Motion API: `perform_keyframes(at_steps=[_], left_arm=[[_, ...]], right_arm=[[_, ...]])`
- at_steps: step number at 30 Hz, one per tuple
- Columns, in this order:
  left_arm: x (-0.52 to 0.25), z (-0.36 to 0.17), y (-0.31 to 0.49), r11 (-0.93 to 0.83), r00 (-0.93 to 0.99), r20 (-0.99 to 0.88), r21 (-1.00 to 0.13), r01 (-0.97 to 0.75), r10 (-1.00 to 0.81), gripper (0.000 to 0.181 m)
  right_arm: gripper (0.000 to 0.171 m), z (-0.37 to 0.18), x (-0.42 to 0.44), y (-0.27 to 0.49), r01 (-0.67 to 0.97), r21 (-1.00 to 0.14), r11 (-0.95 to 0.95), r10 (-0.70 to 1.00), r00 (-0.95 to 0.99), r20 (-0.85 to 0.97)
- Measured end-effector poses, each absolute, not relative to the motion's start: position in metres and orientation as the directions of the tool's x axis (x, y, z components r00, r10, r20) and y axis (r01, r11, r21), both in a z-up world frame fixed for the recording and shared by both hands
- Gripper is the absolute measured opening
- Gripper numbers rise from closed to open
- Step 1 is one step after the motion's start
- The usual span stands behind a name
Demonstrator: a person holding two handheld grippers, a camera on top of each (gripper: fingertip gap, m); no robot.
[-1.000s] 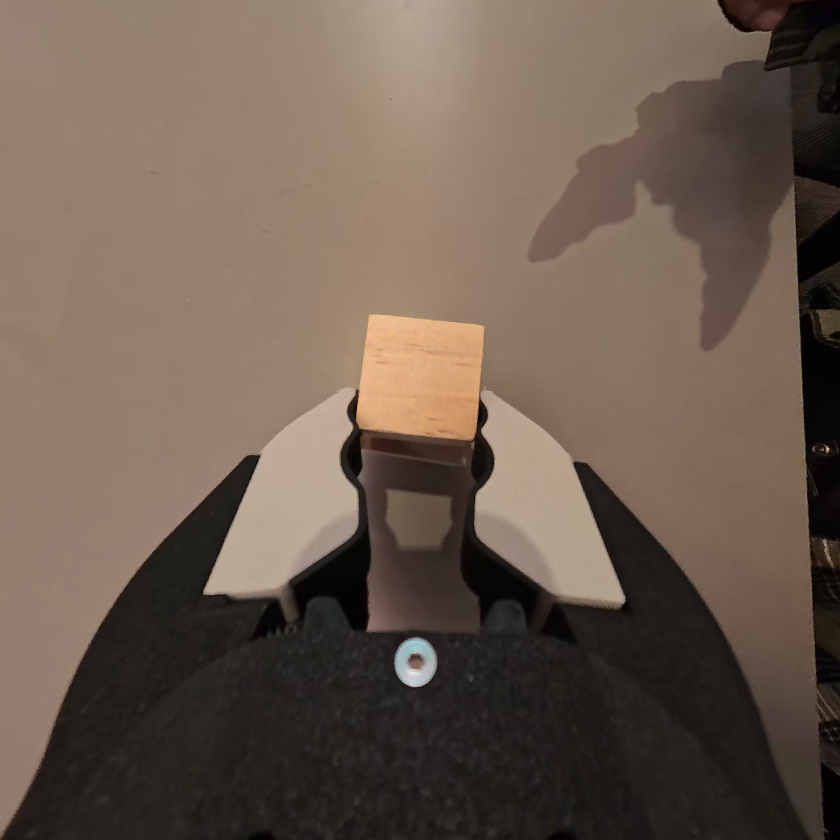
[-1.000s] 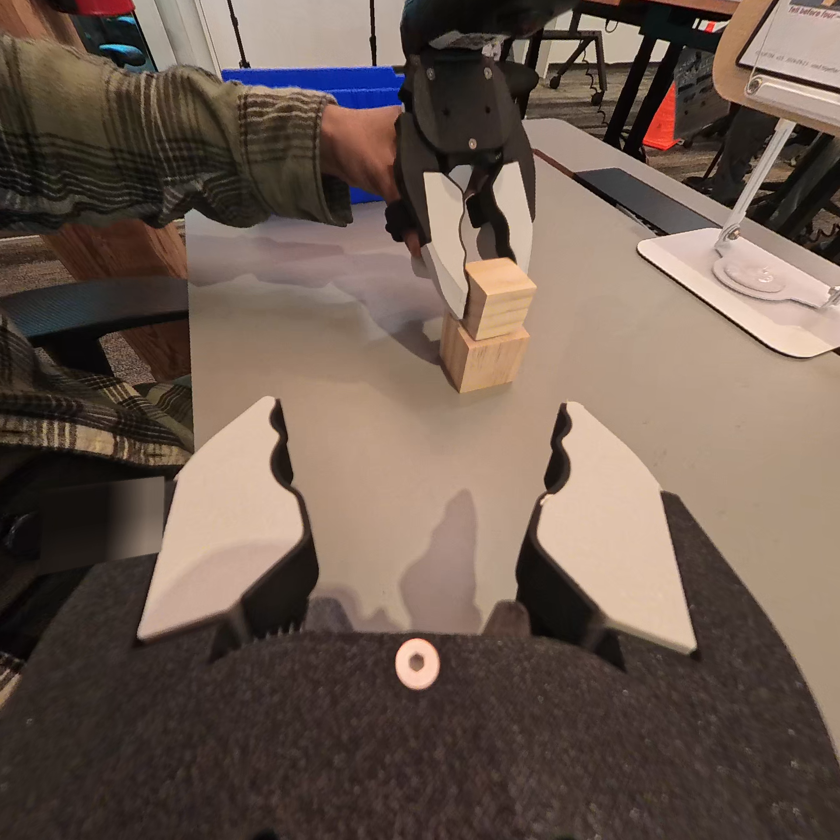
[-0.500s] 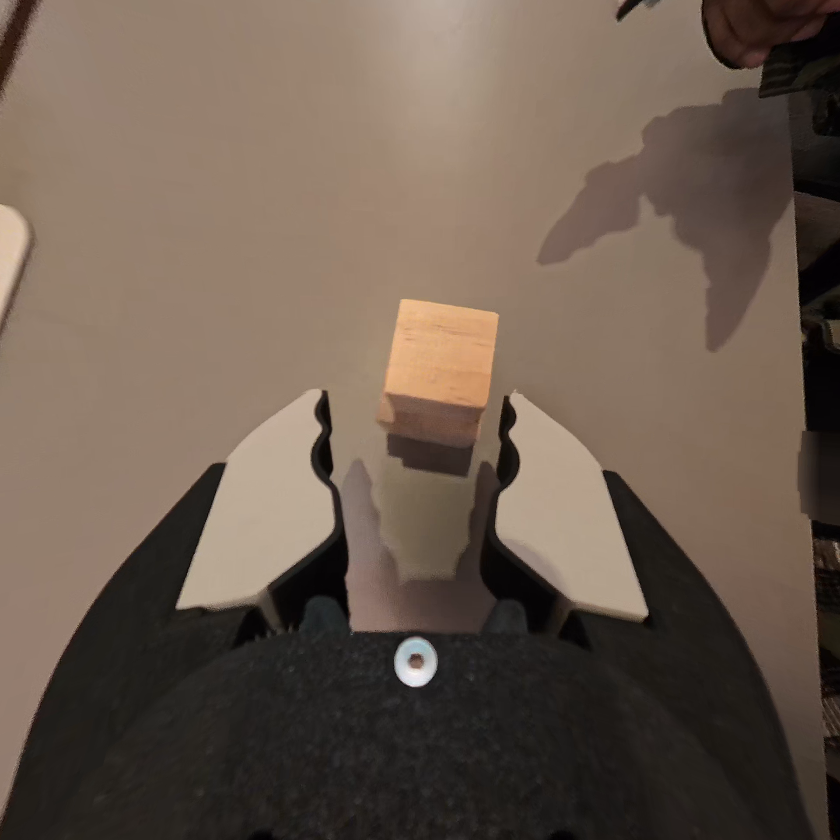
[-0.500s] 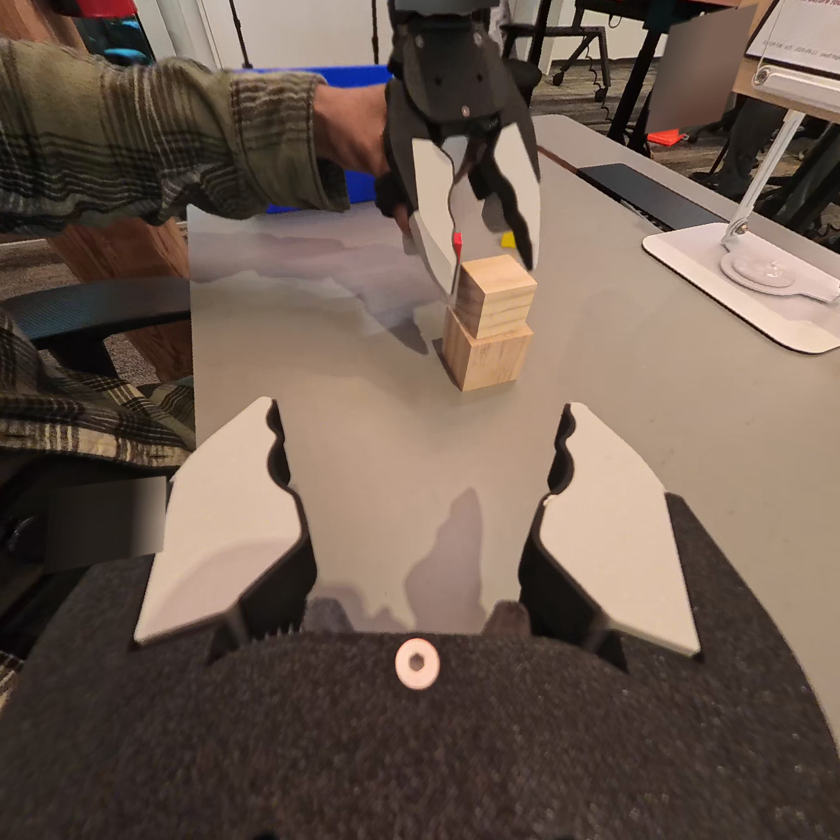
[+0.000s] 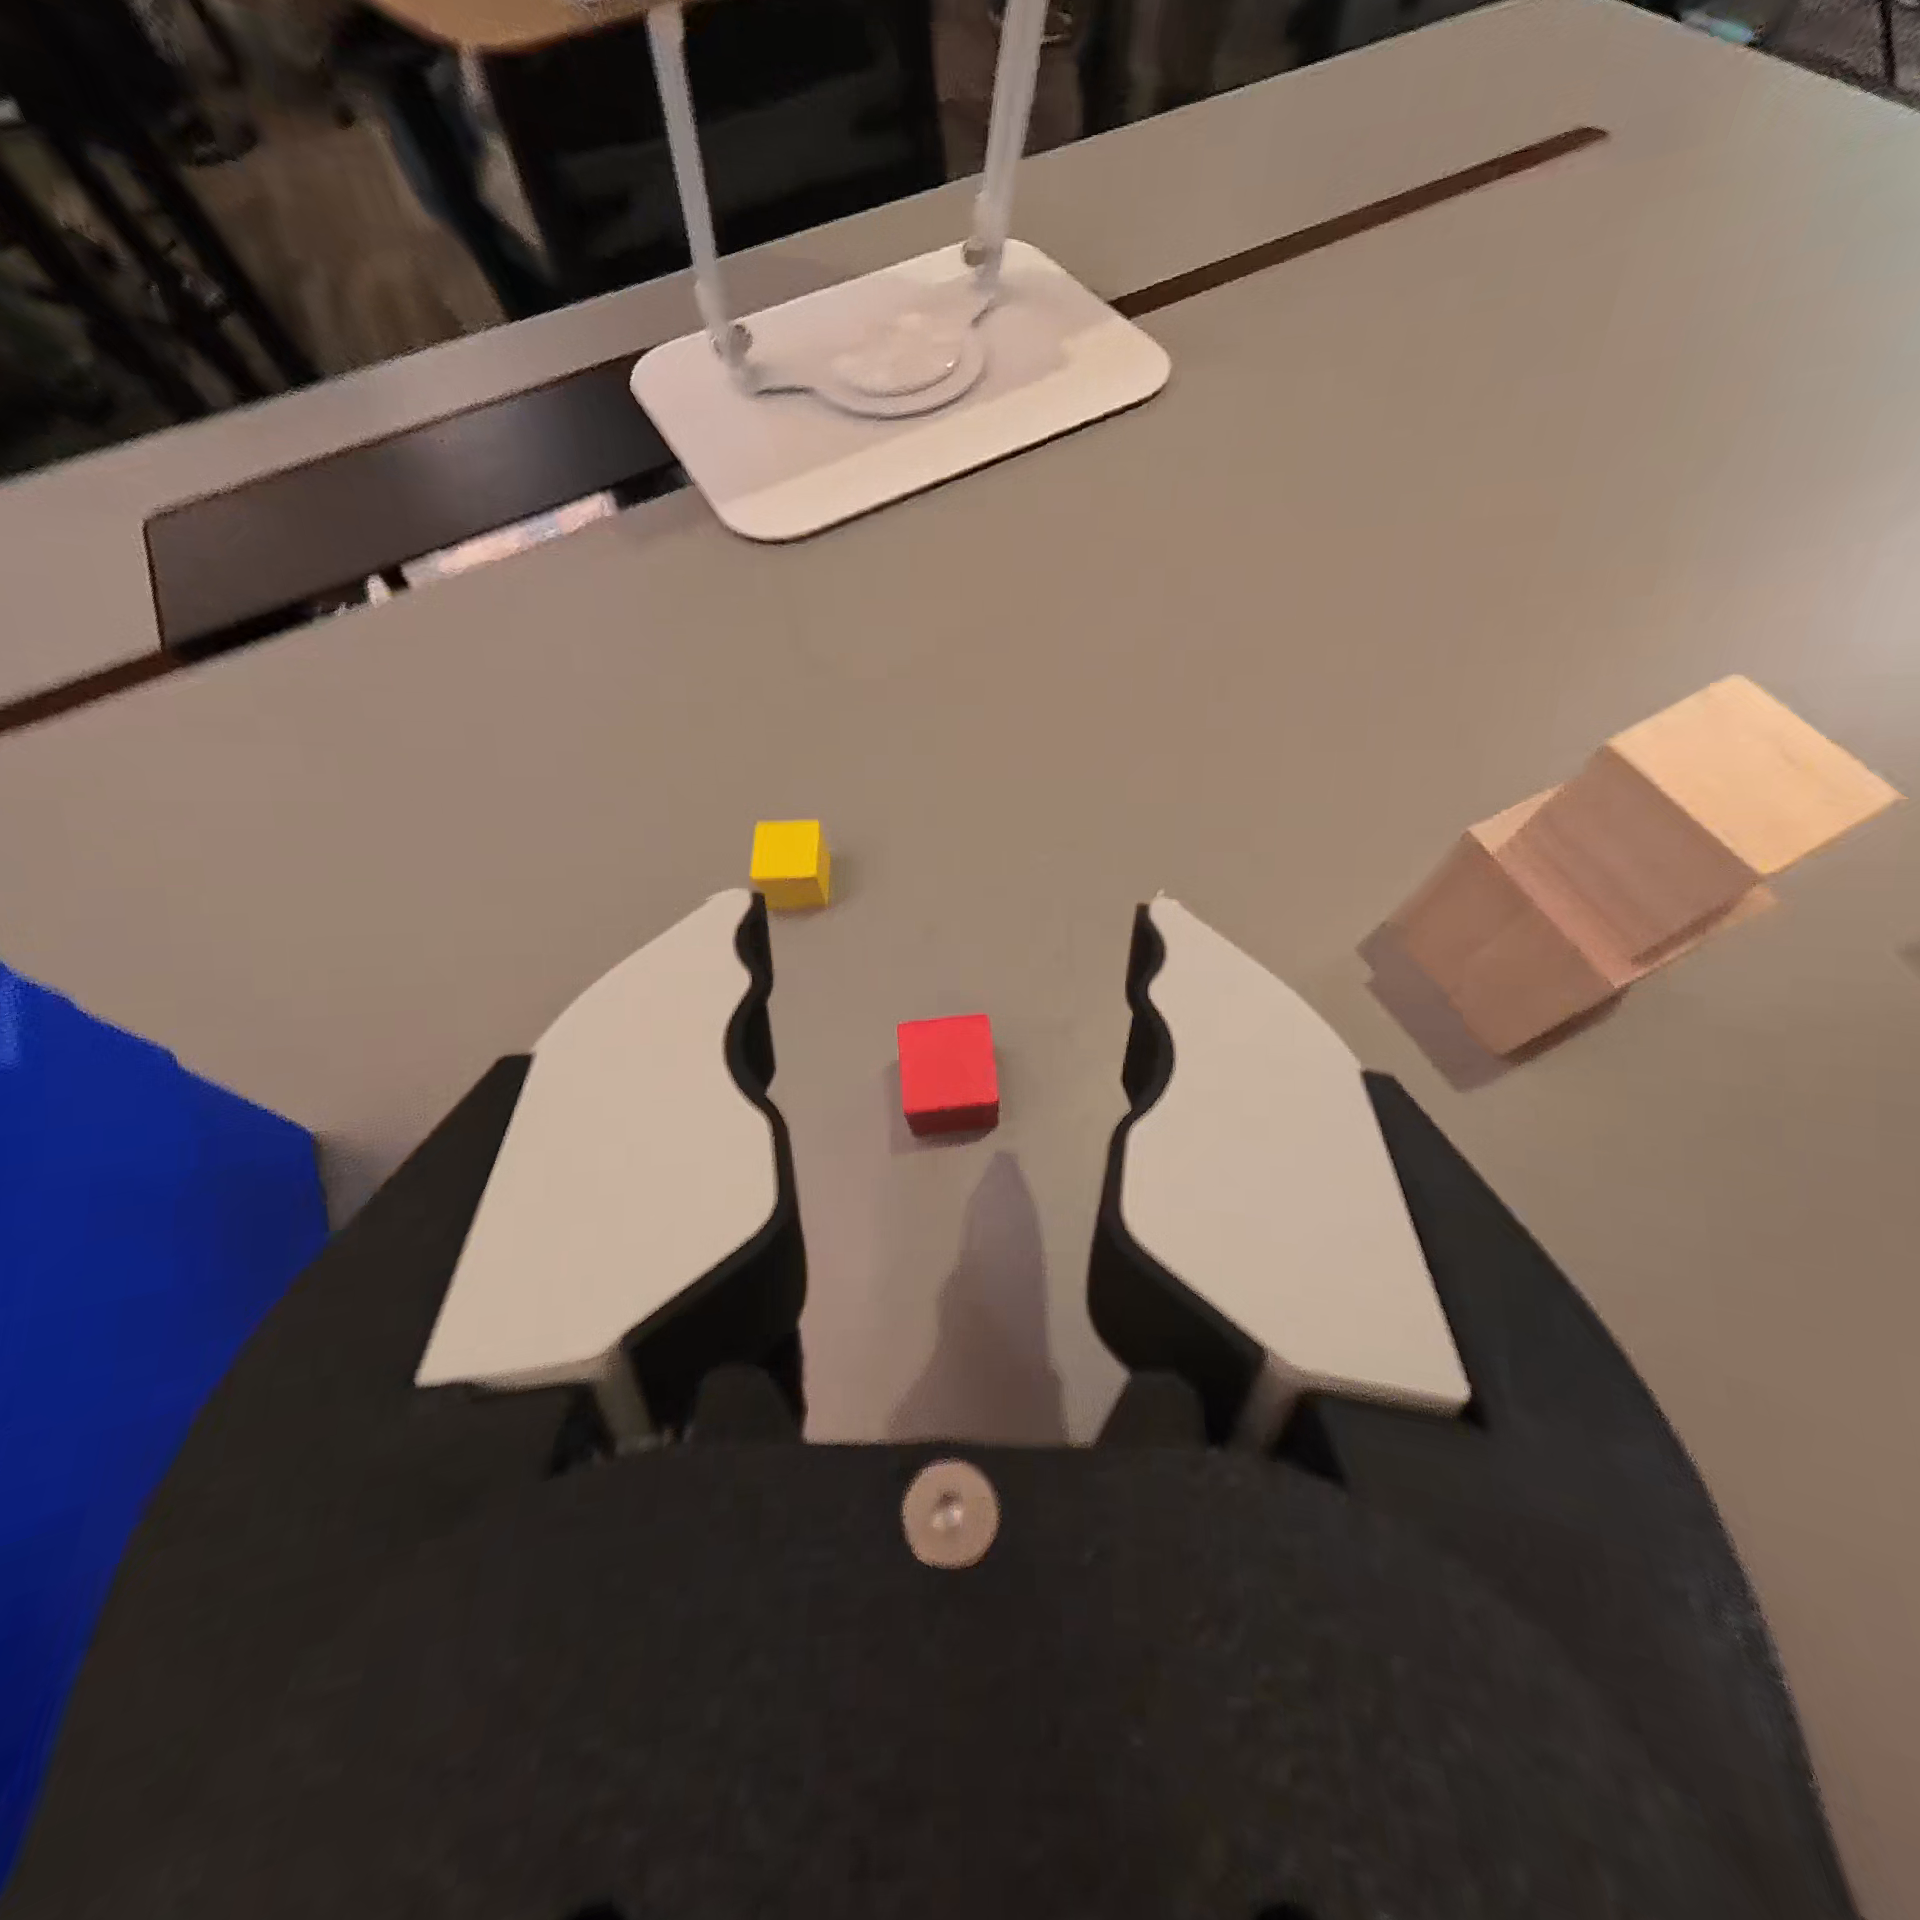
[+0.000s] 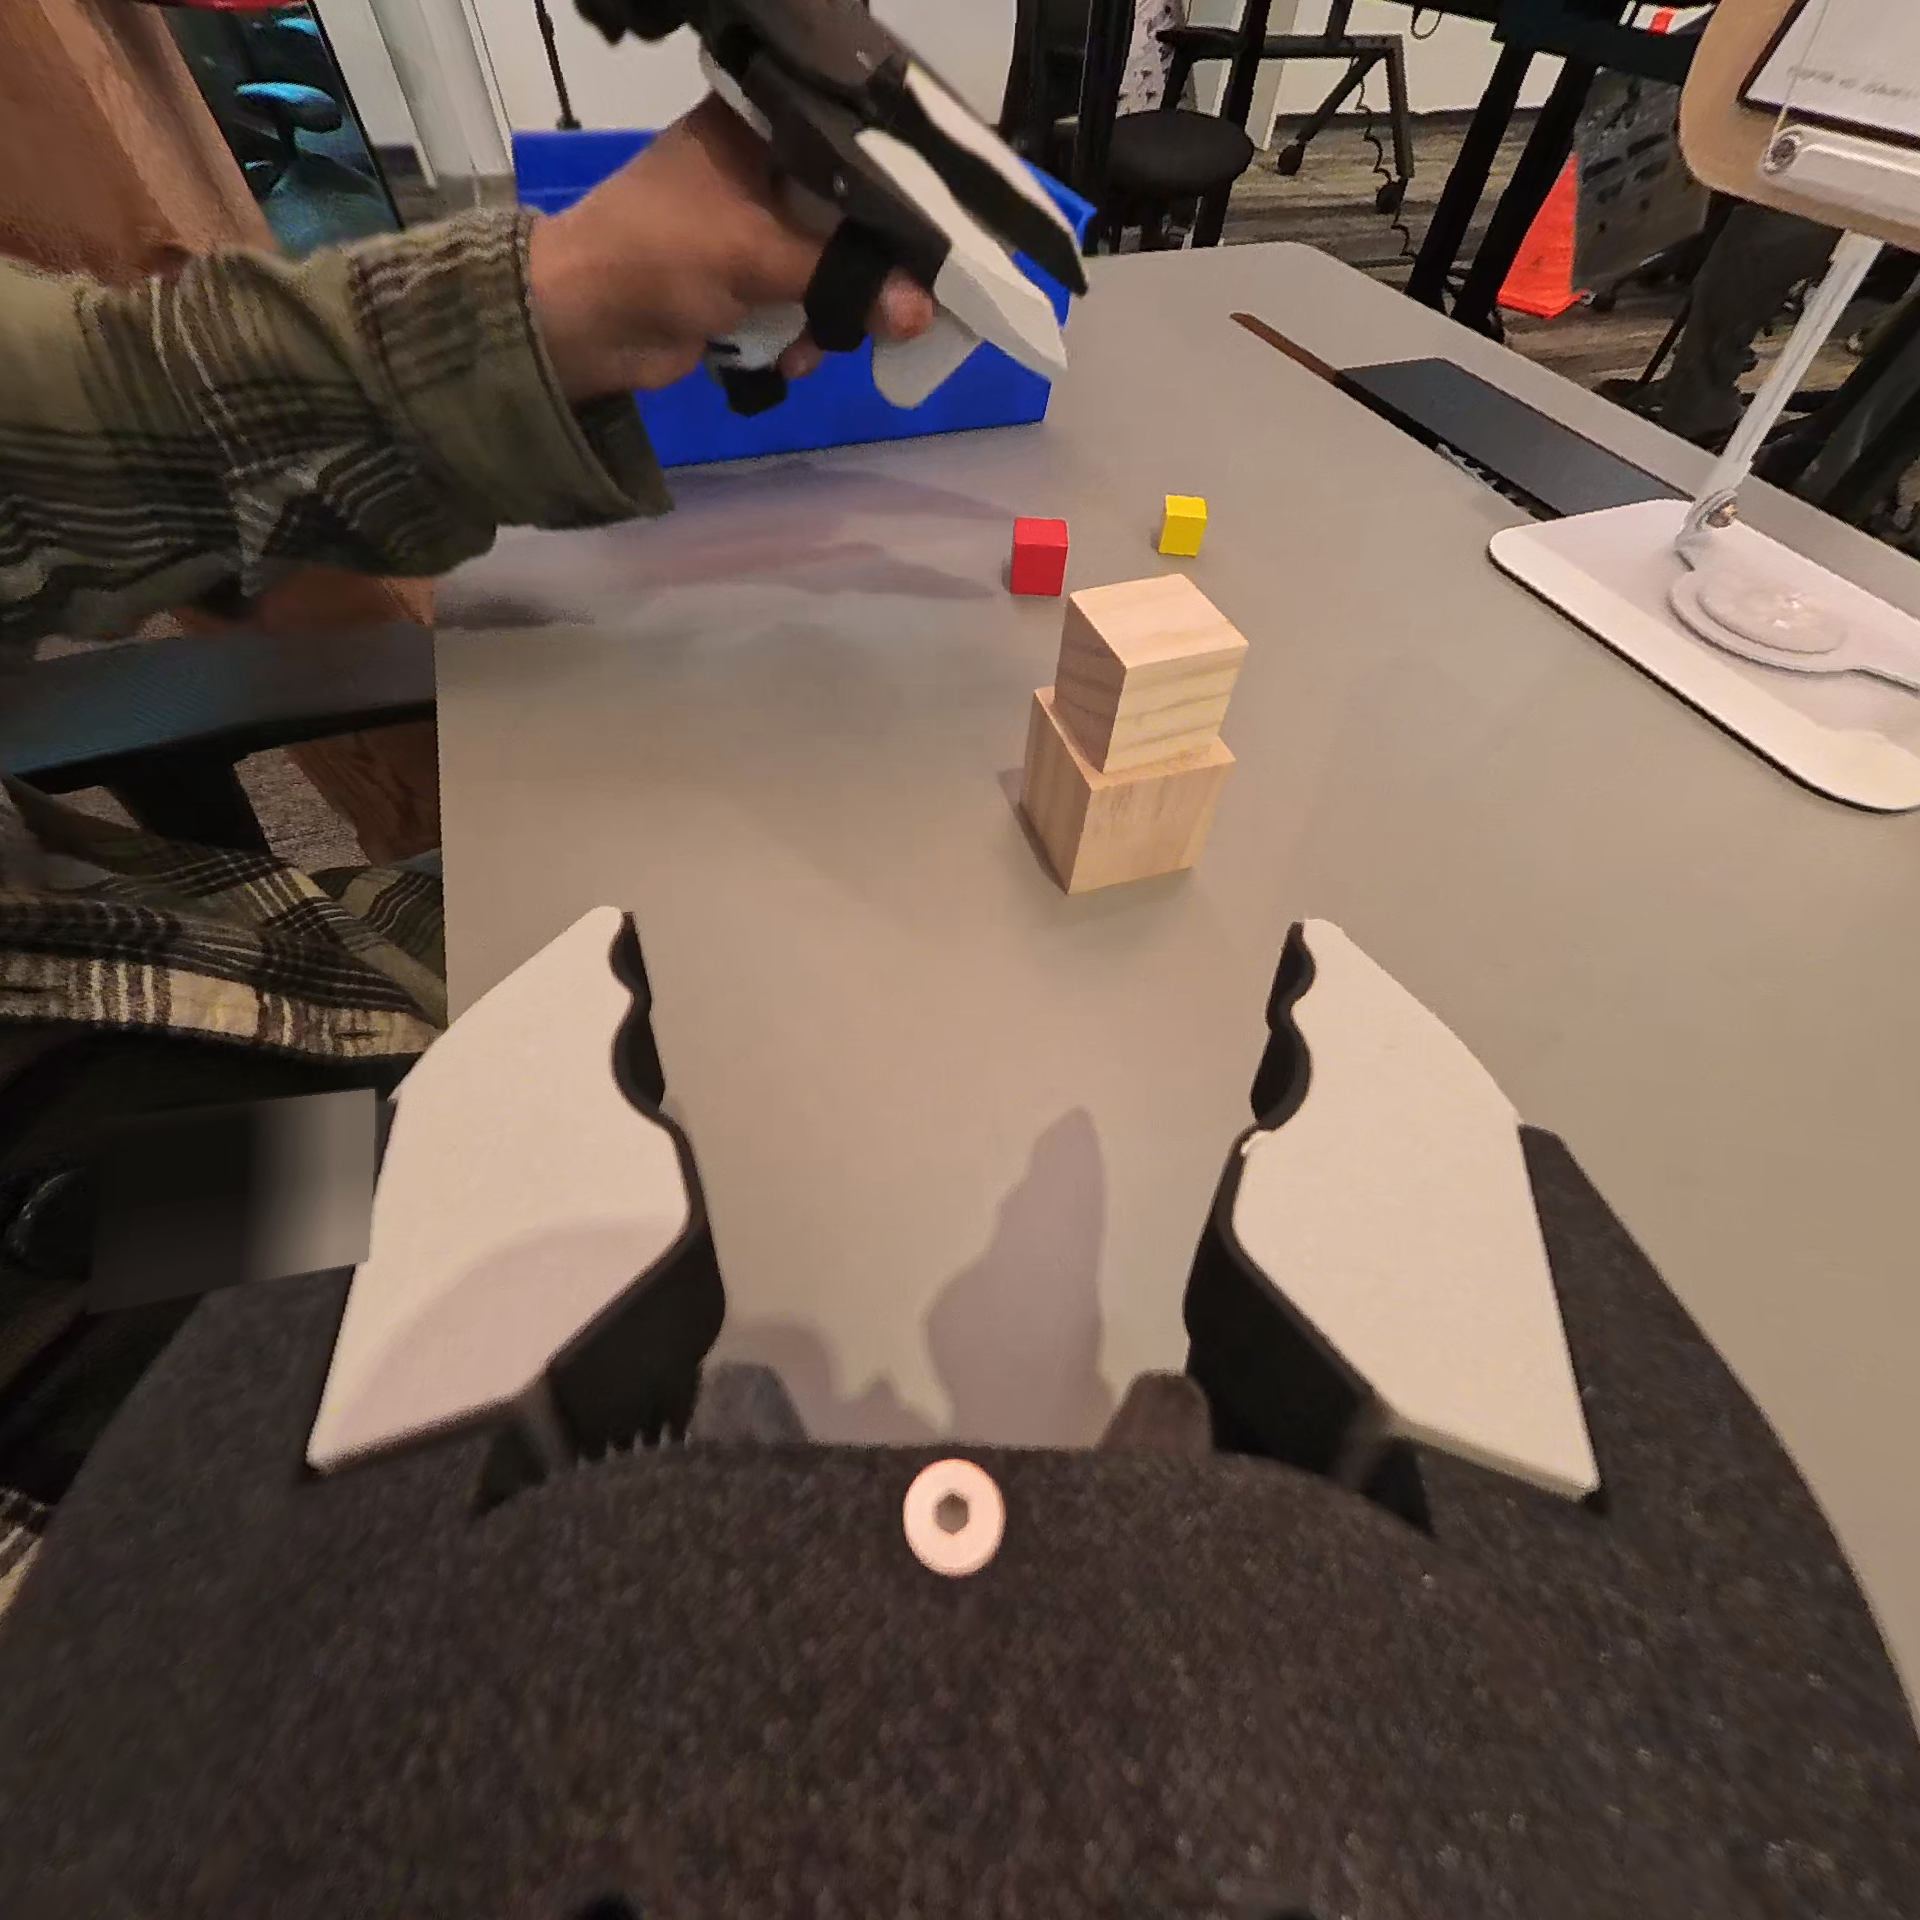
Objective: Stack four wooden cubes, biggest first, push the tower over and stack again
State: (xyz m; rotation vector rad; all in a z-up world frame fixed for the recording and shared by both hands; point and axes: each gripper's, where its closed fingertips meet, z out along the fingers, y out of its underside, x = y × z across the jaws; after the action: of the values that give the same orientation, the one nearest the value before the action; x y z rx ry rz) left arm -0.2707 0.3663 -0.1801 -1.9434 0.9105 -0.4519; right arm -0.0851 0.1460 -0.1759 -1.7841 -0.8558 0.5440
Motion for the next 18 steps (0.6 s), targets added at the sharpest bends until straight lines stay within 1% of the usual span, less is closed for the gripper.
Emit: perform_keyframes(at_steps=[4, 9, 13, 18], left_arm=[[-0.278, -0.211, 0.366, -0.392, 0.738, -0.020, -0.837, -0.381, -0.675, 0.067], [-0.282, -0.243, 0.370, -0.469, 0.772, -0.037, -0.775, -0.423, -0.635, 0.069], [-0.280, -0.259, 0.371, -0.511, 0.775, -0.034, -0.734, -0.448, -0.631, 0.069], [-0.275, -0.270, 0.371, -0.532, 0.774, -0.026, -0.713, -0.458, -0.632, 0.063]], right_arm=[[0.112, -0.177, -0.087, 0.146, 0.294, -0.932, -0.213, 0.767, 0.641, 0.027], [0.112, -0.179, -0.087, 0.146, 0.300, -0.929, -0.216, 0.768, 0.640, 0.028], [0.112, -0.179, -0.086, 0.147, 0.297, -0.929, -0.219, 0.765, 0.644, 0.026], [0.112, -0.179, -0.085, 0.147, 0.295, -0.929, -0.223, 0.761, 0.648, 0.023]])
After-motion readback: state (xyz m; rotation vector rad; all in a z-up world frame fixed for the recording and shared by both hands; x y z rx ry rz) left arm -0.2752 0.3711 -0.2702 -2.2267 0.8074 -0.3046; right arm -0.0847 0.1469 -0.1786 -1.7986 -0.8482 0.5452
